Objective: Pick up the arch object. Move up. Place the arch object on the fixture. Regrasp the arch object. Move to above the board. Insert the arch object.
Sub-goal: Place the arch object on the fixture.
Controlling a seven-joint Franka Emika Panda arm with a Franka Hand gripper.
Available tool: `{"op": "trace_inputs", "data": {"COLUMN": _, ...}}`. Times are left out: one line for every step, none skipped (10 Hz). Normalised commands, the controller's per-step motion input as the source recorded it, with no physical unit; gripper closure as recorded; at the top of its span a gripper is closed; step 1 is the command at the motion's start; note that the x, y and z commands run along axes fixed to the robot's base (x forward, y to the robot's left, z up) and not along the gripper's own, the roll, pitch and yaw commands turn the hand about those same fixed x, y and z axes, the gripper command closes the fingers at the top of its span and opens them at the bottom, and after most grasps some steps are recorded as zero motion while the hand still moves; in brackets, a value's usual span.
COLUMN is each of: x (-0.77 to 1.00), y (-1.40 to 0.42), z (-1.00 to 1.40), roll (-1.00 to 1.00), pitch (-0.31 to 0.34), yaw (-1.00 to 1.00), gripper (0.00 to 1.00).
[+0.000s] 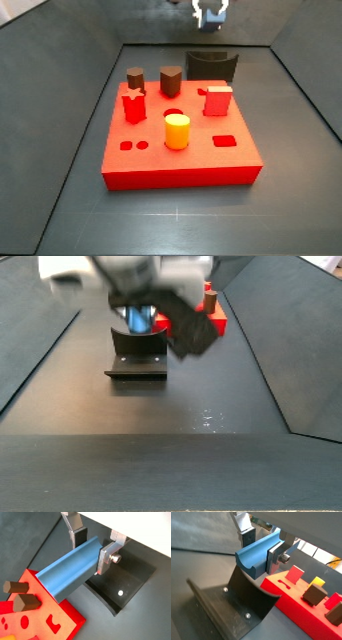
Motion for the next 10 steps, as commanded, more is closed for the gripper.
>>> {"op": "trace_inputs", "data": {"x": 0.16, "y": 0.10, "z": -1.00, "roll": -0.78, "pitch": 0.100, "yaw": -0.16, "gripper": 1.00}}
{"op": "trace_inputs", "data": {"x": 0.17, "y": 0.10, "z": -1.00, "roll": -0.62, "pitch": 0.083, "yaw": -0.15, "gripper": 1.00}}
{"op": "trace_inputs", "data": {"x": 0.18, "y": 0.11, "z": -1.00, "roll": -0.40, "pitch": 0.067, "yaw": -0.15, "gripper": 1.00}}
{"op": "trace_inputs", "data": {"x": 0.19, "y": 0.11, "z": -1.00, "roll": -0.26, "pitch": 0.057, "yaw": -0.14, "gripper": 1.00}}
{"op": "trace_inputs", "data": {"x": 0.19, "y": 0.11, "z": -1.00, "roll": -0.19, "pitch": 0.033, "yaw": -0.13, "gripper": 1.00}}
{"op": "trace_inputs", "data": {"x": 0.18, "y": 0.11, "z": -0.94, "roll": -0.17, "pitch": 0.027, "yaw": -0.13, "gripper": 1.00}}
{"op": "trace_inputs", "data": {"x": 0.15, "y": 0.09, "z": -0.70, "roll": -0.16, "pitch": 0.017, "yaw": -0.11, "gripper": 1.00}}
{"op": "trace_inputs", "data": {"x": 0.12, "y": 0.07, "z": -0.49, "roll": -0.15, "pitch": 0.006, "yaw": -0.10, "gripper": 1.00}}
{"op": "trace_inputs", "data": {"x": 0.09, "y": 0.07, "z": -0.48, "roll": -0.13, "pitch": 0.001, "yaw": -0.08, "gripper": 1.00}}
{"op": "trace_inputs", "data": {"x": 0.00, "y": 0.00, "z": 0.00, "roll": 0.00, "pitch": 0.000, "yaw": 0.00, "gripper": 0.00}}
